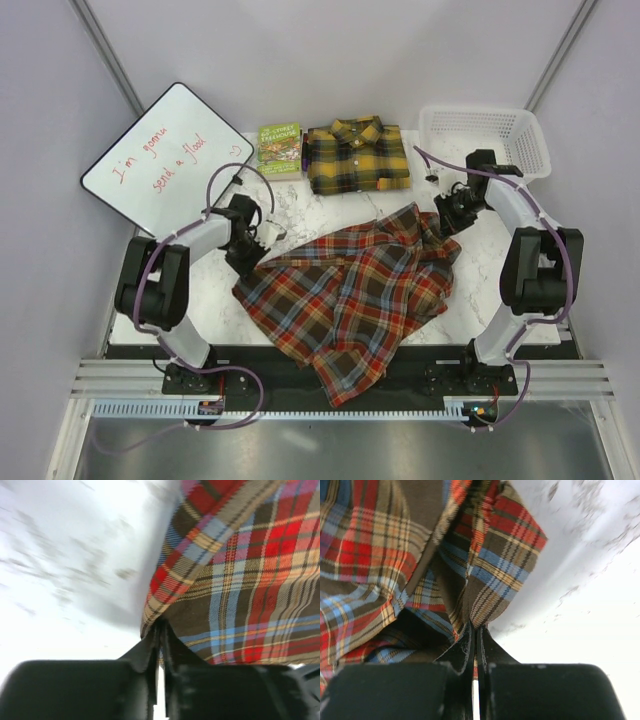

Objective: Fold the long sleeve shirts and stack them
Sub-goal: Flatten the shirt out

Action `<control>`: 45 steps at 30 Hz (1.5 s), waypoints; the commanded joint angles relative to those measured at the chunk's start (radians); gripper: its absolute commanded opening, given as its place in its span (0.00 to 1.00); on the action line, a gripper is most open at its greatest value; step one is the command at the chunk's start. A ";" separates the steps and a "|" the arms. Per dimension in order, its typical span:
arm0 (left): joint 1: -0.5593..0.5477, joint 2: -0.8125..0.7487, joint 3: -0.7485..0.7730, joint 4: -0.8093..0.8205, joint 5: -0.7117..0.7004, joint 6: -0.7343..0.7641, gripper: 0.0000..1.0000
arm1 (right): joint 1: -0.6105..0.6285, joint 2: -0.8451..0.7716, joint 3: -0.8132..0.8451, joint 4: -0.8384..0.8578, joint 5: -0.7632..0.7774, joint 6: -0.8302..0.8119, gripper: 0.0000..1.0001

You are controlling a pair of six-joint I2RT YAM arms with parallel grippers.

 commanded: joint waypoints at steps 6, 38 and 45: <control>0.090 0.283 0.527 0.081 -0.097 0.003 0.02 | 0.009 -0.142 -0.126 -0.091 -0.044 -0.103 0.00; -0.949 -0.427 -0.229 0.251 0.128 0.067 0.41 | 0.005 0.053 0.149 -0.034 -0.014 0.038 0.00; -0.596 -0.596 0.011 0.096 0.286 0.081 0.02 | 0.005 -0.003 0.077 -0.034 0.006 -0.010 0.00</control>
